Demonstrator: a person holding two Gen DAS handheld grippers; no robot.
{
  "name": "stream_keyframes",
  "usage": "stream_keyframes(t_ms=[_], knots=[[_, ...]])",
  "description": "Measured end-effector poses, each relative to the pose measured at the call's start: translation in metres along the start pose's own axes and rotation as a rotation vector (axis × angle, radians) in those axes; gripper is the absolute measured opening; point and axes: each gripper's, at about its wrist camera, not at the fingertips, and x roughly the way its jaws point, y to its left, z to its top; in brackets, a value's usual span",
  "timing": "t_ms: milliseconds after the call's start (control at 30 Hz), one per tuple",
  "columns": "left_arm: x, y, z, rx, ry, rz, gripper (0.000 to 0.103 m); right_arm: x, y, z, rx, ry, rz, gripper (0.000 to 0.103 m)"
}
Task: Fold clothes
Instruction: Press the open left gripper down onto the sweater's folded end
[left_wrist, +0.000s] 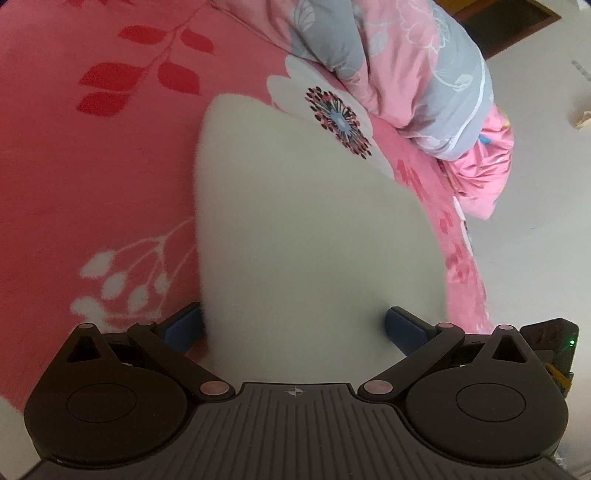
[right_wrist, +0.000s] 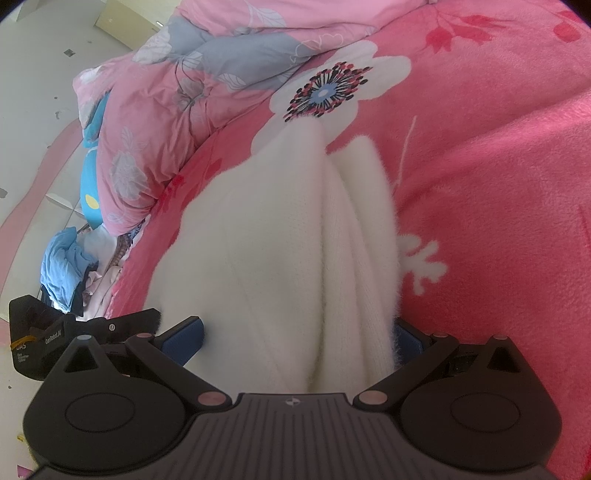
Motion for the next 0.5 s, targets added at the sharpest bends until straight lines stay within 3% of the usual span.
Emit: stream_keyframes(t_ms=[500], knots=[[-0.0039, 0.009, -0.0063, -0.038, 0.084, -0.121, 0.103, -0.0004, 0.0012, 0.0005, 0.001, 0.002, -0.002, 0.103]])
